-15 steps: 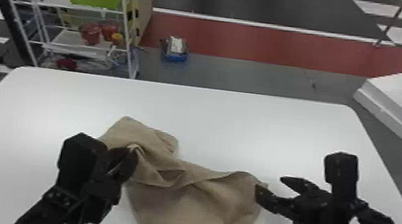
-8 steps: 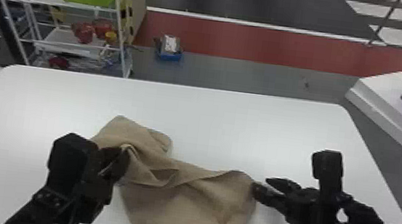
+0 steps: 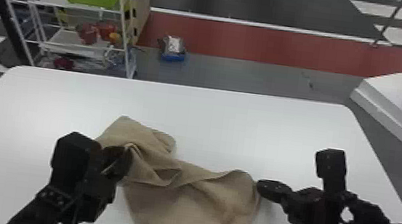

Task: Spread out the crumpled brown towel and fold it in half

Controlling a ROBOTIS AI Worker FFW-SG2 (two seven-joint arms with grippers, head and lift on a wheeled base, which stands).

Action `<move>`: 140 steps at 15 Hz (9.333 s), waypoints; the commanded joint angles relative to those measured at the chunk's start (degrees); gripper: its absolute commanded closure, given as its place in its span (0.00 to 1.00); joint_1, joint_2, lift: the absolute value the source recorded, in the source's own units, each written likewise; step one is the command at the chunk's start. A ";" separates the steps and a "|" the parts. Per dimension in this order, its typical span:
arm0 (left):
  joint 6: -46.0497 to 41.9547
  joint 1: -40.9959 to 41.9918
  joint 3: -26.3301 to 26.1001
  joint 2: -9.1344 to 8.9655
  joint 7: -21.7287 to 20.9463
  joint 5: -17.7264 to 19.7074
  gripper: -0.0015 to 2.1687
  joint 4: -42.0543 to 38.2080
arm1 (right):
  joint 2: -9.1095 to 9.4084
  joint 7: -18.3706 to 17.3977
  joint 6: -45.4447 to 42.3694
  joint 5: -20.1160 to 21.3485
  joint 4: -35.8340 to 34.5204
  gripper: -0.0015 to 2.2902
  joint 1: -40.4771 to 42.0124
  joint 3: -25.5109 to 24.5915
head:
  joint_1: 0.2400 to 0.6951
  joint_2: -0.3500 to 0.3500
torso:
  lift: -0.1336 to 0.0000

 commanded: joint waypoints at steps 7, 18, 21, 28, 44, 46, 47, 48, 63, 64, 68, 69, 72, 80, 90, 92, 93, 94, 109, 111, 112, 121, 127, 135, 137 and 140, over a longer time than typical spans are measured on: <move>-0.70 1.22 2.44 -0.09 0.46 0.09 0.46 -2.55 | -0.69 -0.59 -3.91 -0.95 4.04 0.63 -2.50 -9.12 | 1.00 0.42 | 0.08; -4.74 7.63 1.83 0.27 -3.68 0.53 0.31 -5.80 | -3.33 -0.15 -1.09 -1.04 3.95 0.63 -4.08 -14.13 | 1.00 0.23 | 0.08; -22.85 10.10 -2.39 0.88 -3.50 -0.35 0.32 -1.06 | -2.89 -0.15 -0.04 -0.95 3.86 0.63 -3.82 -13.78 | 1.00 0.18 | 0.08; -24.96 6.76 -11.71 0.88 -1.30 -5.98 0.32 6.06 | -1.74 -0.15 1.01 -4.03 -2.82 0.63 1.45 -12.90 | 1.00 0.05 | 0.08; -23.20 -1.68 -12.15 0.27 0.19 -4.31 0.32 16.08 | -1.83 -0.15 1.37 -4.21 -3.26 0.63 0.84 -13.69 | 1.00 0.04 | 0.08; -22.85 -1.95 -12.06 0.27 0.10 -4.39 0.32 16.26 | -1.83 -0.15 1.37 -4.21 -3.08 0.63 0.75 -13.86 | 1.00 0.05 | 0.08; -22.50 -1.95 -11.97 0.27 0.02 -4.48 0.32 16.26 | -1.83 -0.06 1.37 -4.21 -2.99 0.63 0.66 -13.86 | 1.00 0.05 | 0.08; -22.15 -1.95 -11.89 0.27 -0.07 -4.48 0.32 16.26 | -1.83 -0.15 1.19 -4.21 -2.90 0.63 0.66 -13.86 | 1.00 0.04 | 0.08; -21.62 -1.07 -9.95 0.62 -0.16 -4.57 0.87 15.47 | -1.92 -0.15 -0.39 -4.21 -1.41 0.63 -0.13 -14.04 | 1.00 0.08 | 0.08; -21.62 -0.71 -9.78 0.62 -0.25 -4.48 0.87 15.11 | -1.92 -0.15 -0.39 -4.29 -1.41 0.63 -0.13 -14.22 | 1.00 0.08 | 0.08; -21.62 0.87 -7.40 0.70 -0.42 -3.25 0.87 9.66 | -2.10 0.47 -0.39 -6.23 -2.82 0.63 -0.13 -17.29 | 1.00 0.07 | 0.08; -21.09 1.04 -5.65 0.62 -0.51 -2.02 0.87 7.47 | -2.27 3.37 -0.57 -7.28 -3.78 0.63 -0.13 -19.66 | 1.00 0.07 | 0.08; -16.17 1.13 -0.90 0.27 -0.69 2.02 0.87 2.11 | -2.36 10.66 -1.62 -14.40 -6.77 0.63 -0.30 -28.19 | 1.00 0.10 | 0.08; -3.51 1.48 12.90 -0.70 -0.78 12.30 0.87 -11.25 | -5.87 10.84 1.37 -19.50 -10.81 0.63 -4.52 -38.56 | 0.99 0.14 | 0.08; -4.22 3.15 25.03 -3.07 -1.57 21.27 0.87 -17.67 | -6.93 10.92 7.69 -28.82 -16.35 0.63 -4.26 -49.37 | 0.79 0.15 | 0.08; -3.87 3.68 29.42 -4.39 -4.82 25.58 0.87 -18.55 | -5.70 10.92 10.16 -31.28 -19.34 0.63 -2.94 -51.74 | 0.78 0.16 | 0.08; -3.69 4.29 32.15 -5.27 -7.10 28.04 0.87 -19.16 | -4.91 10.92 11.39 -32.59 -21.89 0.63 -2.59 -53.50 | 0.78 0.16 | 0.08; -3.51 5.17 35.05 -6.06 -7.89 30.32 0.87 -19.78 | -4.21 10.92 13.14 -33.91 -23.56 0.63 -1.80 -54.82 | 0.79 0.17 | 0.08; 10.55 5.88 68.80 -9.64 -21.17 62.23 0.87 -23.21 | -2.01 13.03 29.49 -58.79 -28.39 0.63 2.16 -79.78 | 0.95 0.24 | 0.08; 13.36 4.03 69.76 -9.64 -21.08 62.75 0.87 -23.12 | -3.15 11.80 31.95 -58.87 -27.95 0.63 2.16 -80.05 | 0.97 0.24 | 0.08; 14.77 1.66 69.59 -9.64 -20.37 62.40 0.87 -22.85 | -4.56 9.34 34.06 -57.03 -27.25 0.63 2.51 -77.85 | 0.98 0.24 | 0.08; 24.79 -12.40 41.02 -9.64 -17.03 28.65 0.87 -9.32 | -3.68 2.40 8.22 -24.42 -5.01 0.65 -6.02 -38.30 | 1.00 0.31 | 0.08; 12.13 -16.10 30.48 -9.64 -14.13 15.56 0.87 3.60 | -6.49 1.78 -9.53 -15.90 11.42 0.65 -10.06 -30.04 | 1.00 0.29 | 0.08; -11.95 -20.93 18.35 -9.64 -9.56 5.89 0.81 23.64 | -5.52 -4.19 -33.97 -9.22 27.15 0.58 -14.19 -20.02 | 1.00 0.30 | 0.08; -12.13 -21.28 17.03 -9.64 -8.51 2.64 0.29 25.57 | -5.52 -7.80 -34.84 -6.58 29.70 0.12 -15.16 -18.70 | 1.00 0.28 | 0.08; -11.95 -20.40 17.38 -9.64 -6.66 -0.62 0.00 25.75 | -5.96 -8.76 -34.67 -5.26 30.14 0.00 -14.54 -19.93 | 1.00 0.27 | 0.08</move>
